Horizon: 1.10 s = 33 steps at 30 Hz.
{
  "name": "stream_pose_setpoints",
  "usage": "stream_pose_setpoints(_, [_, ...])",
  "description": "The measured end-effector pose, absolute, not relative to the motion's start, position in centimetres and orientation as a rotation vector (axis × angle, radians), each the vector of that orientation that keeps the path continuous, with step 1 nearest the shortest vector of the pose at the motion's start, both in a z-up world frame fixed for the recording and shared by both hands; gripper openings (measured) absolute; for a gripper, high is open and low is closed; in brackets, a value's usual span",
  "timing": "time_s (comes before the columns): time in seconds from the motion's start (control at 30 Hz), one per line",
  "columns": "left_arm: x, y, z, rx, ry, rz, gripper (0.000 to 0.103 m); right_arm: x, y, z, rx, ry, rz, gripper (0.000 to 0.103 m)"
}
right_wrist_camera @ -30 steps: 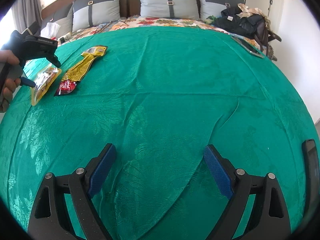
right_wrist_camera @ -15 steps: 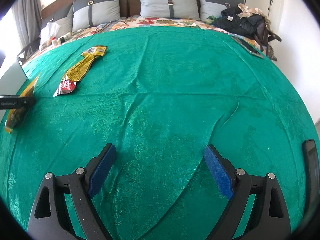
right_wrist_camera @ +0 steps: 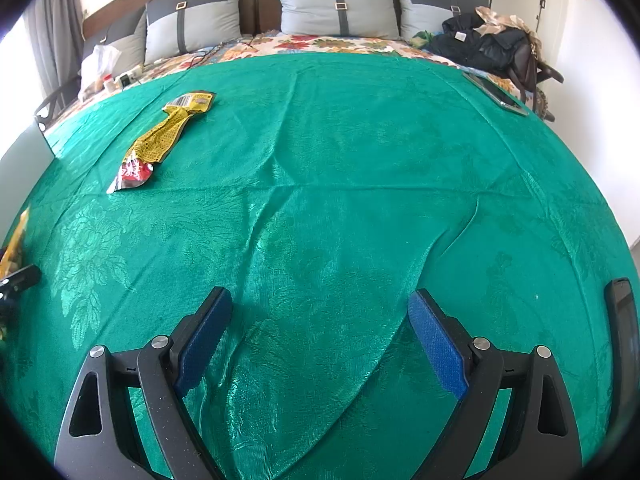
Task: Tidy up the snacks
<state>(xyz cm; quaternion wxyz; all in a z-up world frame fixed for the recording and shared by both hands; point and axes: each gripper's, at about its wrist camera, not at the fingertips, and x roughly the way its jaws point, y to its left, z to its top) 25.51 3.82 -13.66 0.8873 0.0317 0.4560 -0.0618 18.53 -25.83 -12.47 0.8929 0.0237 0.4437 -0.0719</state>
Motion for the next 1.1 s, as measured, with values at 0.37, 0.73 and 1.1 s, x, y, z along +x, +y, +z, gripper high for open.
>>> stream_pose_setpoints(0.37, [25.9,4.1,-13.7,0.065,0.949,-0.13,0.103,26.2,-20.9,-7.9,0.132,1.015,0.033,0.095])
stream_pose_setpoints(0.73, [26.1,4.2,-13.8,0.064,0.949,-0.131,0.103,38.1,-11.2,-11.9,-0.005,1.205,-0.05,0.092])
stream_pose_setpoints(1.1, [26.1,4.2,-13.8,0.065,0.949,-0.131,0.103,32.2,-13.8,-10.8,-0.108,1.194,0.113,0.043])
